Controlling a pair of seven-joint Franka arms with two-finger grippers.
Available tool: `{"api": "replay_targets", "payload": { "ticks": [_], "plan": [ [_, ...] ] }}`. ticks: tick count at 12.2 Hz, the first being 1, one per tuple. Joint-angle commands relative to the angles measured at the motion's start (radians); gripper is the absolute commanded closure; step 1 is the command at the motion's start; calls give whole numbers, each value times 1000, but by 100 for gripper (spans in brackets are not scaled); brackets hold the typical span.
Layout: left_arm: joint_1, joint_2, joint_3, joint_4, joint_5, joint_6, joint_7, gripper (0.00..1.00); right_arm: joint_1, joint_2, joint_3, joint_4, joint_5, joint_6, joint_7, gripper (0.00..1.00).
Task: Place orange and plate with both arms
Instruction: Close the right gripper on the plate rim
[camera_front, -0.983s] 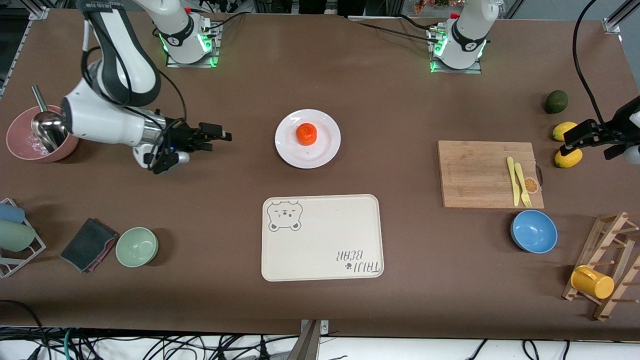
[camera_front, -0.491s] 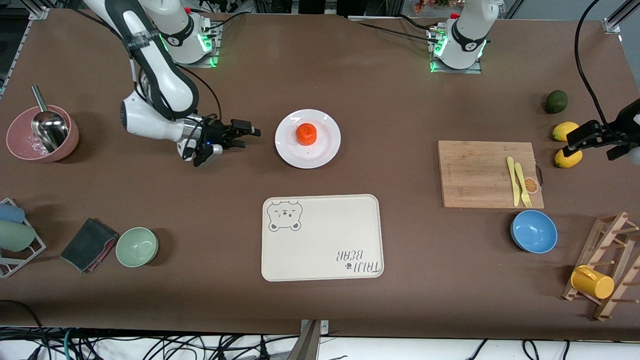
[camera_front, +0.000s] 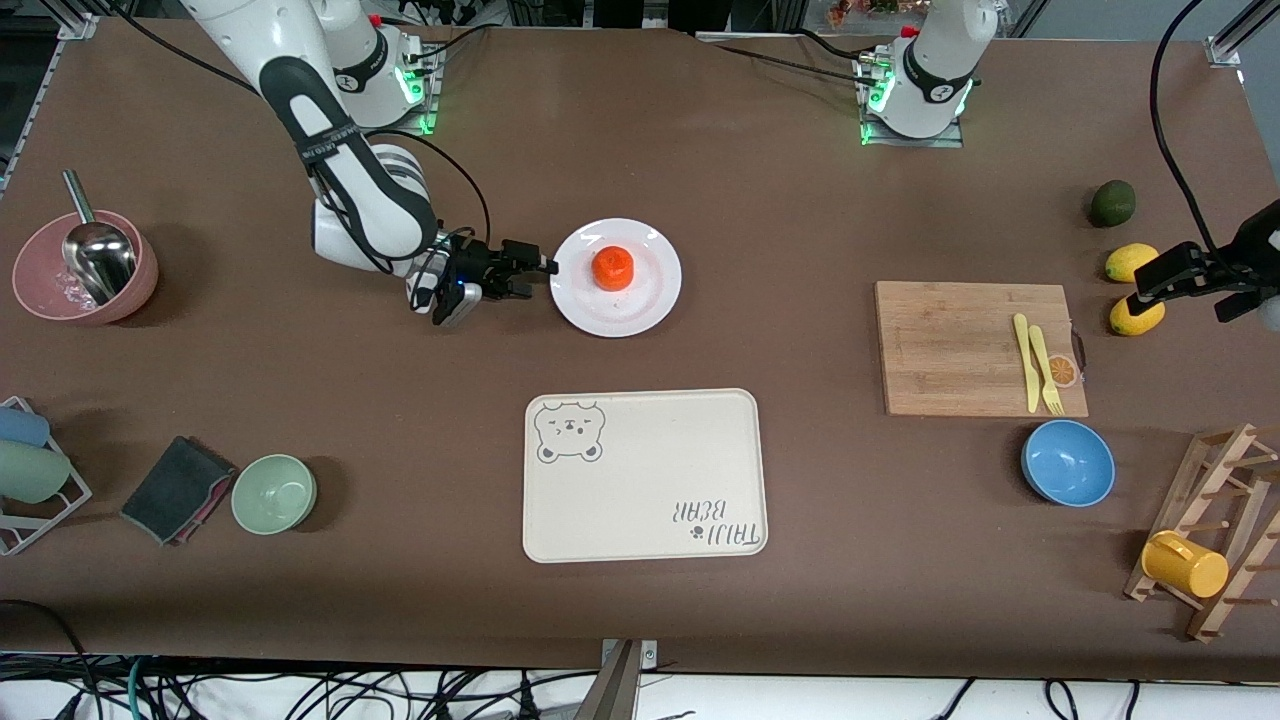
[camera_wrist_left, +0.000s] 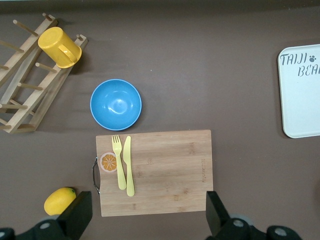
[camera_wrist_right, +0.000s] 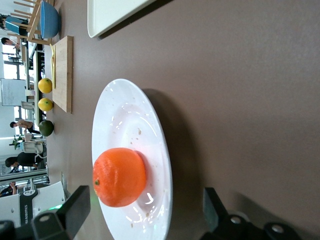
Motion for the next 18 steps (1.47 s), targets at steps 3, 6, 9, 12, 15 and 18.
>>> {"api": "replay_targets", "payload": {
  "ticks": [3,6,9,12,15,18],
  "plan": [
    [6,10,-3,23,5,-2,22,0,-4,24,44,6,82,59,-42,6],
    [6,10,-3,23,7,-2,21,0,21,34,46,8,136,60,-70,21],
    [6,9,-3,23,8,-2,22,0,25,77,46,15,207,70,-172,40],
    [9,10,-3,23,8,-2,22,0,38,91,46,17,236,71,-199,59],
    [9,9,-3,23,7,-2,22,0,38,91,44,17,236,71,-199,82],
    [9,9,-3,23,7,-2,22,0,38,91,44,17,236,71,-200,96]
  ]
}}
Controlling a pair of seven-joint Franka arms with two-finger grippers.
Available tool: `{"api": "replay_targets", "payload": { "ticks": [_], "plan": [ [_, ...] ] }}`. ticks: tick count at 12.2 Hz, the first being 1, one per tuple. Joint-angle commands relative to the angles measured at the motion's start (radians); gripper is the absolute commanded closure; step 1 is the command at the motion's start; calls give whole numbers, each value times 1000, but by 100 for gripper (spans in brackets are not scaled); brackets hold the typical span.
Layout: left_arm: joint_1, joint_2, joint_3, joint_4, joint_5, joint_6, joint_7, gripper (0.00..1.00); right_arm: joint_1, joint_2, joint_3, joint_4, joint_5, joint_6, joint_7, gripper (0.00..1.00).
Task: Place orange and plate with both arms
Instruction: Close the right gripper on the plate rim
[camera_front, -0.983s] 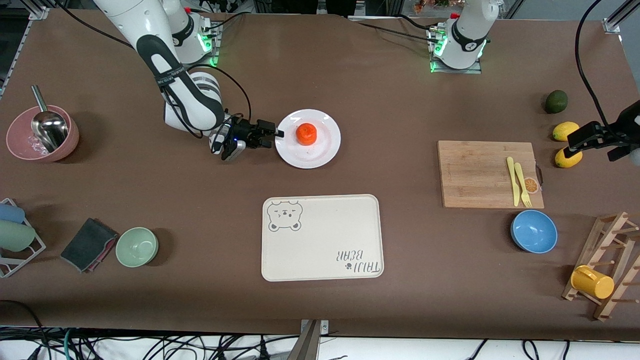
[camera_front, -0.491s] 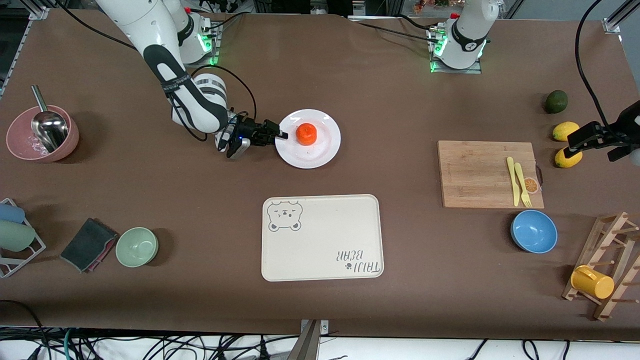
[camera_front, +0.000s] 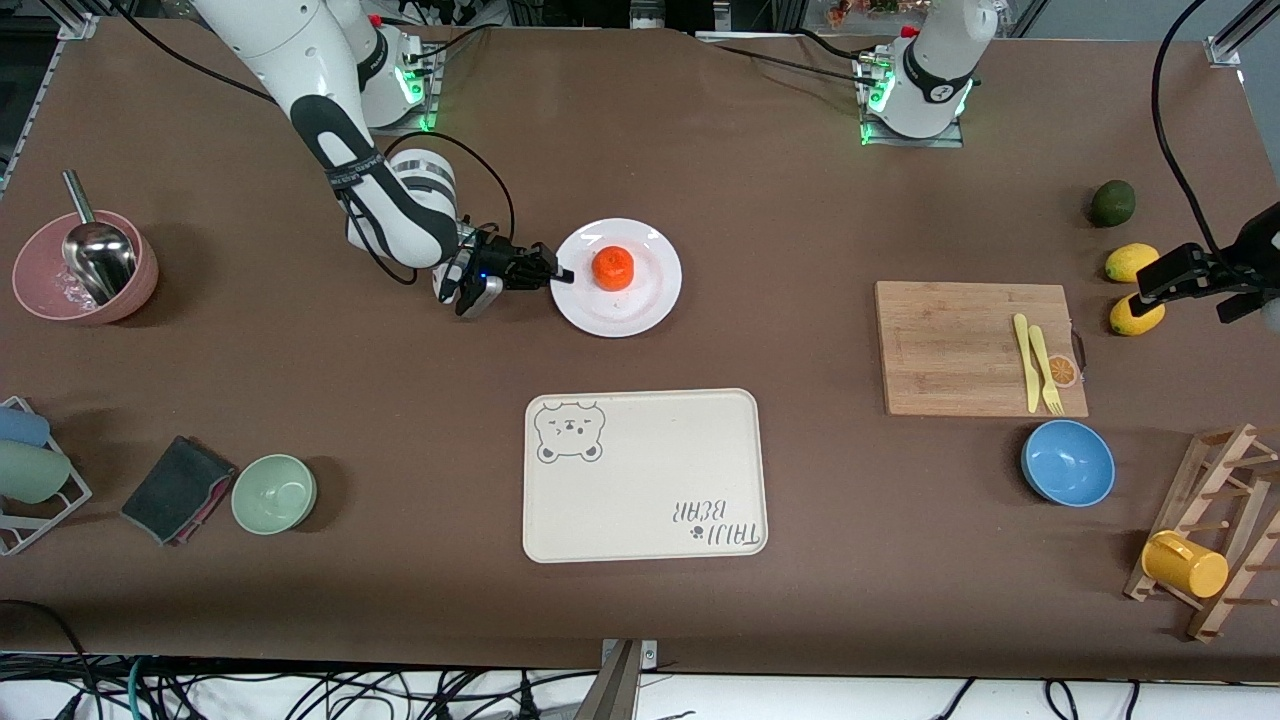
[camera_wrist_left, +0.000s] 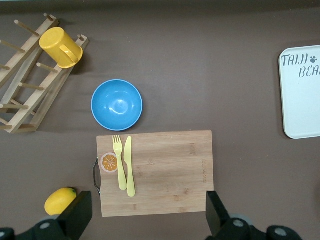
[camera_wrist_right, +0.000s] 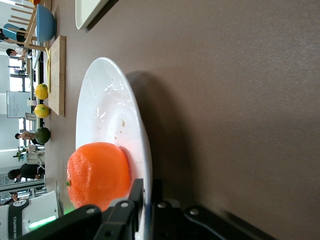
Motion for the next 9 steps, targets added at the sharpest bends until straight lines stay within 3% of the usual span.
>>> {"api": "replay_targets", "payload": {
  "ticks": [1,9],
  "plan": [
    [5,7,-3,23,7,-3,22,0,7,6,6,11,25,15,-24,100],
    [5,7,-4,23,7,-3,20,0,-5,7,0,79,21,5,100,100]
  ]
}}
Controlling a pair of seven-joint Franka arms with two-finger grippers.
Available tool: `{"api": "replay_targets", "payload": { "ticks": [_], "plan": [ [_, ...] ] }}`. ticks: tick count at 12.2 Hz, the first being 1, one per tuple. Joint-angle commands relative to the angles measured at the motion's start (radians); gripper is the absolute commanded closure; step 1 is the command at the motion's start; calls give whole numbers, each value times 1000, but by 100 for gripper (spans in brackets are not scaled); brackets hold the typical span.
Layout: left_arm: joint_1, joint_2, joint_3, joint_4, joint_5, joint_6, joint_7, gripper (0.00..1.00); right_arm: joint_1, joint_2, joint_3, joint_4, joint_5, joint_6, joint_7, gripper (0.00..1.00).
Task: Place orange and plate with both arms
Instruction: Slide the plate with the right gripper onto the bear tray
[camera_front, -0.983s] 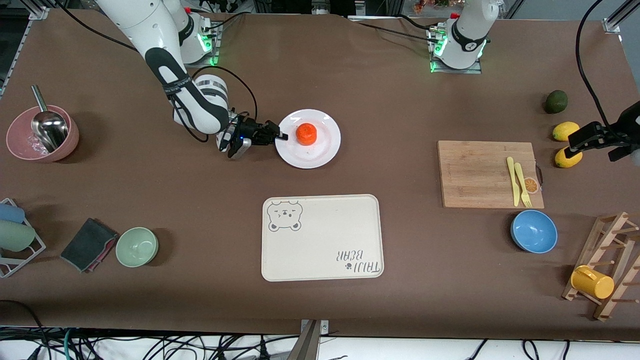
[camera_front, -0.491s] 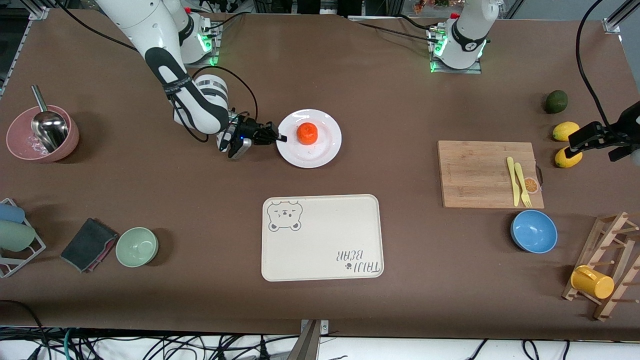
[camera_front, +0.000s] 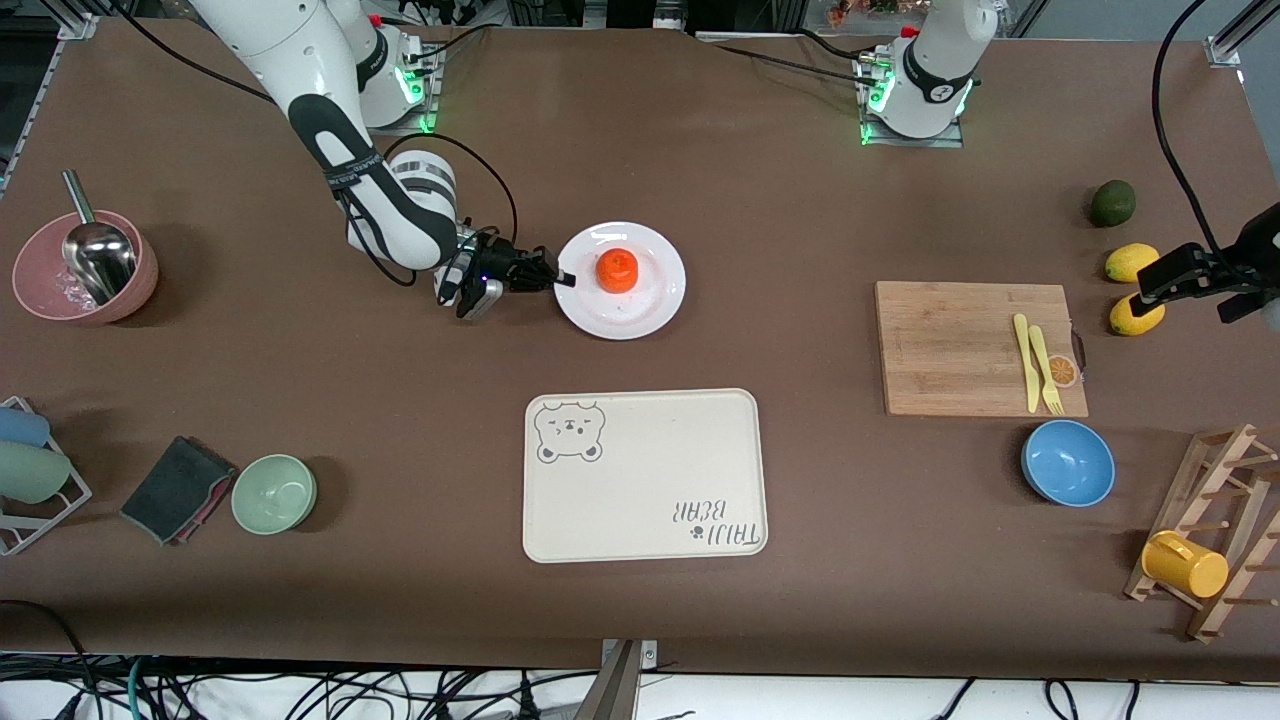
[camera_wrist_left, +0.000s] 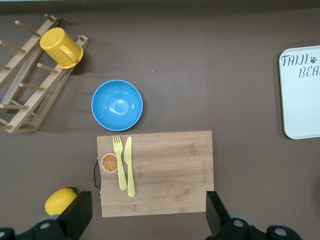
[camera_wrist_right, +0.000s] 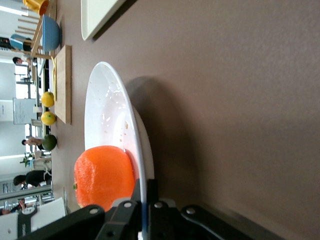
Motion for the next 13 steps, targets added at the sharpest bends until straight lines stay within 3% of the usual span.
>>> {"api": "replay_targets", "payload": {
  "ticks": [1,4,7,9,11,13],
  "plan": [
    [5,7,-4,22,7,-4,20,0,-3,10,1,75,8,10,78,100],
    [7,7,-4,22,7,-4,20,0,-6,33,-3,152,-26,10,181,100],
    [5,5,-6,29,8,-4,20,0,-14,127,-25,296,-87,9,242,100],
    [5,5,-7,38,7,-7,20,0,-14,208,-40,437,-186,9,364,100],
    [3,4,-7,42,7,-7,20,0,-11,285,-69,585,-356,9,551,100],
    [2,4,-9,43,8,-8,20,0,-6,352,-82,711,-469,7,702,100]
  ]
}}
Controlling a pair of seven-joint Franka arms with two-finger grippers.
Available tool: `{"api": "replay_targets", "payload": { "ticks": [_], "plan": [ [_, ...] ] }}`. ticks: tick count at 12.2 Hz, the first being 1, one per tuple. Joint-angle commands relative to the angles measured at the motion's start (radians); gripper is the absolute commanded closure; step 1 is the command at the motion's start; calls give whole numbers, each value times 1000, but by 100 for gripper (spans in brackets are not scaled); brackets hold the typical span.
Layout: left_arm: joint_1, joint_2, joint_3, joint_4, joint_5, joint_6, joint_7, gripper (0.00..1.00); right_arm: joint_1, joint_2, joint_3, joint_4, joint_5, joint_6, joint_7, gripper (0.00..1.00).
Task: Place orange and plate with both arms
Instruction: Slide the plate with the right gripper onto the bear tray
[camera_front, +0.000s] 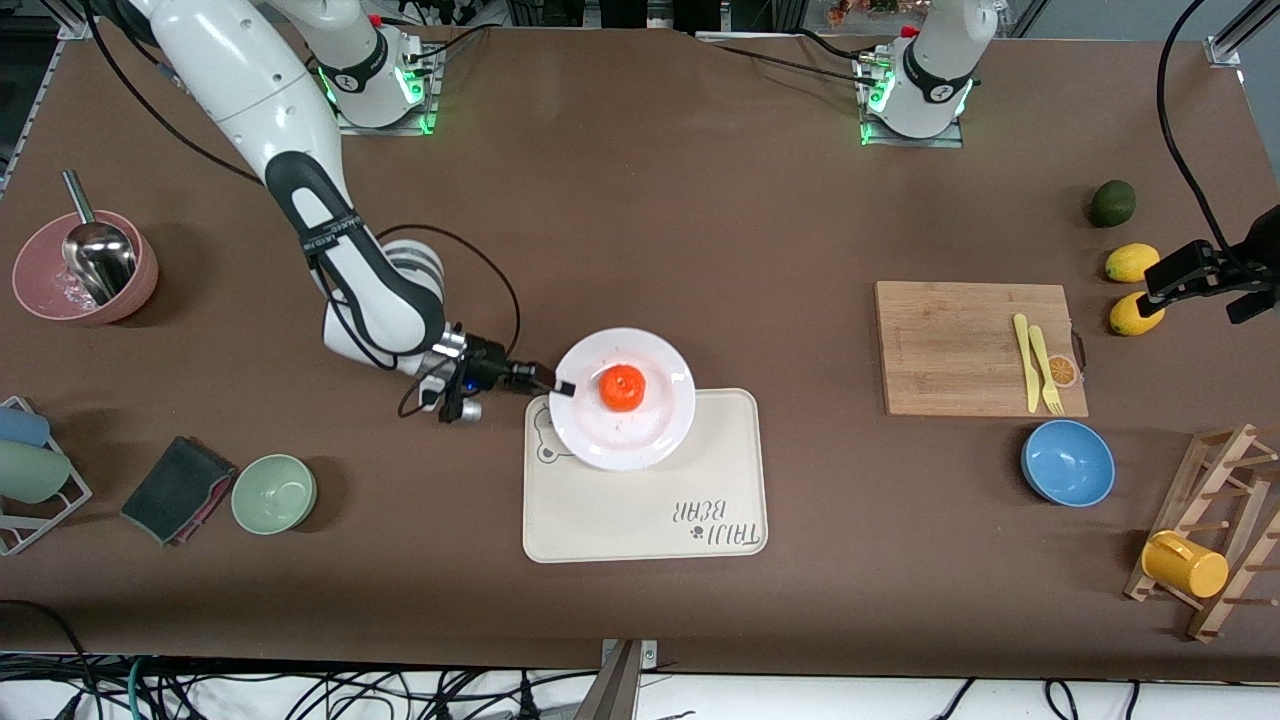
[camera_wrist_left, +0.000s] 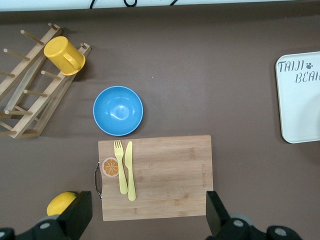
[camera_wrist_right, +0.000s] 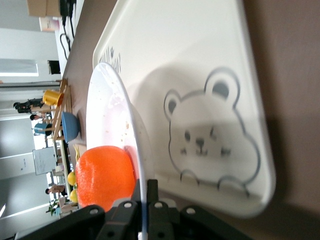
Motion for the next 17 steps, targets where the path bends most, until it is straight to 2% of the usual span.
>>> {"api": "replay_targets", "payload": {
  "ticks": [1,4,8,9,11,13,14,15,17],
  "plan": [
    [3,2,-6,22,8,-9,20,0,7,113,2,189,-94,-1,136,100],
    [-3,-1,-9,27,8,-14,18,0,63,187,1,318,-97,10,214,100],
    [-5,-1,-12,28,8,-14,18,0,135,262,-8,395,-97,83,214,100],
    [-5,-1,-11,30,8,-14,18,0,143,267,-34,401,-97,82,210,100],
    [-5,-1,-12,30,8,-14,18,0,145,268,-44,406,-97,80,204,100],
    [-5,-1,-12,41,8,-12,18,0,145,267,-66,406,-100,73,187,64],
    [-5,-1,-12,39,8,-12,18,0,145,262,-79,406,-120,73,179,38],
    [-6,-1,-12,41,7,-14,18,0,143,257,-80,406,-161,73,177,0],
    [-8,-1,-11,41,8,-14,20,0,132,221,-81,395,-235,71,190,0]
  ]
}}
